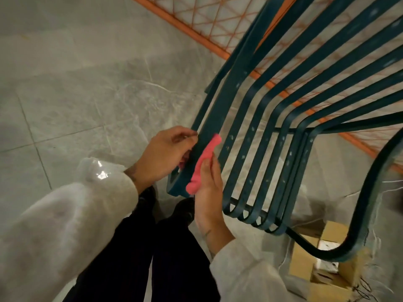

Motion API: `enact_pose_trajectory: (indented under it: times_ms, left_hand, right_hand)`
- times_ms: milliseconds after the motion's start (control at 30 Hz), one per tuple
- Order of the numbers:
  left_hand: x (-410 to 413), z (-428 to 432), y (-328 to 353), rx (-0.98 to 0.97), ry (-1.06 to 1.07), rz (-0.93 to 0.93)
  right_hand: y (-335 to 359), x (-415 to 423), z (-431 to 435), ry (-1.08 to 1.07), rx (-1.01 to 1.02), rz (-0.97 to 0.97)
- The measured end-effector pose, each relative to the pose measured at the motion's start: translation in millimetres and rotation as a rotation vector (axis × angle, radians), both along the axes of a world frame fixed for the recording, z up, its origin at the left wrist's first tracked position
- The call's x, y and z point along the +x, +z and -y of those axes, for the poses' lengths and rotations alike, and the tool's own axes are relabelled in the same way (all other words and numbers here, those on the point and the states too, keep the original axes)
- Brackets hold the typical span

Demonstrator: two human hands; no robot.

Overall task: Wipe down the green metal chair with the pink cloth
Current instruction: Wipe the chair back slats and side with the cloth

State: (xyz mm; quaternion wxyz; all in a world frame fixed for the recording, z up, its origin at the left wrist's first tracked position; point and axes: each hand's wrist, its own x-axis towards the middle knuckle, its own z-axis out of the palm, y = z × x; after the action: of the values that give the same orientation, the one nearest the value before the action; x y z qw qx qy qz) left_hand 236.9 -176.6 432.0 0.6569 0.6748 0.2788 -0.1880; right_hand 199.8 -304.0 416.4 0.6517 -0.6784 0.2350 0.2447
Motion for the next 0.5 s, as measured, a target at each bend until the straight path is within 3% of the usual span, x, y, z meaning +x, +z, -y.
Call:
enact_pose_trajectory:
  times_ms: [133, 233, 500]
  left_hand:
    - [-6, 24, -5, 0.247, 0.096, 0.106]
    - [-4, 30, -8, 0.358, 0.101, 0.134]
    - [8, 8, -8, 0.293, -0.058, 0.072]
  right_hand:
    - [-2, 33, 10, -0.108, 0.337, -0.141]
    - [-6, 95, 7, -0.141, 0.413, -0.110]
    - [-6, 285, 0, -0.240, 0.552, -0.019]
